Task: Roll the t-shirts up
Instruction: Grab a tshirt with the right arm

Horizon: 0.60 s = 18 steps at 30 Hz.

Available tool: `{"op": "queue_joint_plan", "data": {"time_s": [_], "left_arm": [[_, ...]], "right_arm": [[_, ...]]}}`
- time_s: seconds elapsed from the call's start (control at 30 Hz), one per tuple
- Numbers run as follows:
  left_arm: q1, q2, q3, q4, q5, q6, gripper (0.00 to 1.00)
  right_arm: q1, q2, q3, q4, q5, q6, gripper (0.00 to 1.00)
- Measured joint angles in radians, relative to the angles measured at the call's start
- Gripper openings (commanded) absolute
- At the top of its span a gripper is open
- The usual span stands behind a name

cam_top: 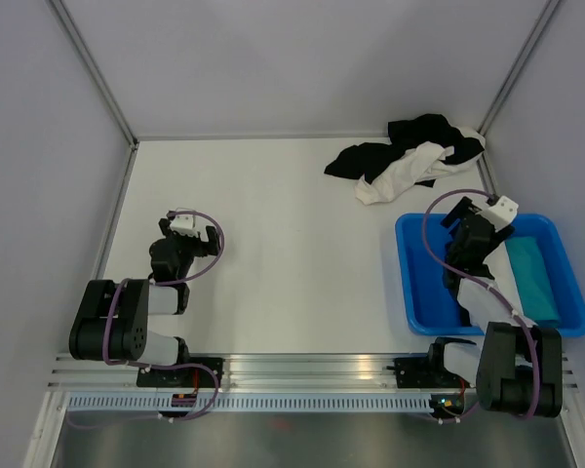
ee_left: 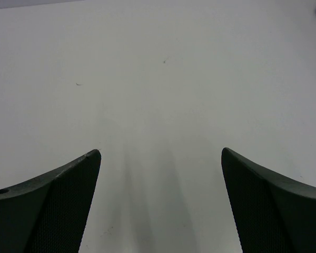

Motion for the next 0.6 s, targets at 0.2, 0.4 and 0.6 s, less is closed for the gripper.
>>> {"op": "queue_joint_plan", "data": {"time_s": [0.2, 0.4, 0.6], "left_arm": [[0.000, 0.000, 0.000, 0.001, 0.000, 0.000, 1.00], [0.000, 0.007, 0.000, 0.005, 0.004, 0.000, 1.00], [0.000, 0.007, 0.000, 0.007, 0.026, 0.000, 1.00]], "right_arm": [[0.000, -0.092, 0.108, -0.154, 0.038, 0.042, 0.83], [0.000, -0.078, 0.371, -0.210, -0.035, 0.101, 0.74], [0.062, 0.323, 0.985, -0.471, -0.137, 0.033, 0.83]]}}
